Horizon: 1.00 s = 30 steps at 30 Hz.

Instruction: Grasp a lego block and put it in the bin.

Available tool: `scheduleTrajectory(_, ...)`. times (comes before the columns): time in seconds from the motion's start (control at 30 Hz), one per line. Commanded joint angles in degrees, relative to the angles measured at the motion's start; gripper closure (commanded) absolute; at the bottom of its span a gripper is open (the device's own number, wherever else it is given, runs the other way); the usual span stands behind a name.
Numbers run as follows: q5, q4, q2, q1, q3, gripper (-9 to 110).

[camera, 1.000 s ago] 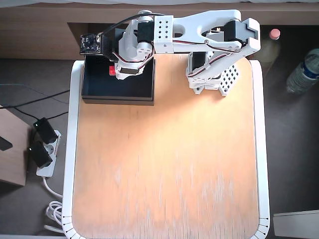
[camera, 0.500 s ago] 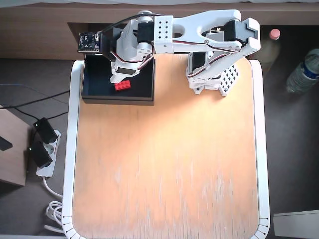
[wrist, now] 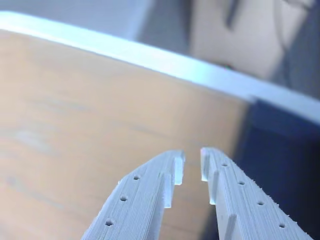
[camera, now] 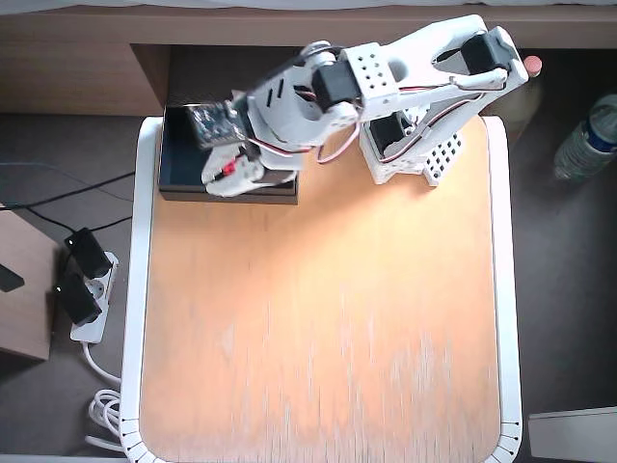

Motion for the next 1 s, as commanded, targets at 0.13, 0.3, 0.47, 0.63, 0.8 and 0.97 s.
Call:
scheduleTrajectory(0.13,-2.4,1.0,12.7,-18.5,-6.4,101)
scheduleTrajectory(0.3,-4.7,5.6,17.0,-32.4,-6.4,101)
scheduleTrajectory(0.47,-6.4,7.9,21.4,-44.0,-2.5,101)
scheduleTrajectory(0.63,-4.8,7.7,29.5,-50.8,10.4,101)
scheduleTrajectory(0.8,-4.0,7.6,36.7,-54.5,22.1,101)
scheduleTrajectory(0.97,-3.3,7.3,41.2,-56.7,30.6,101)
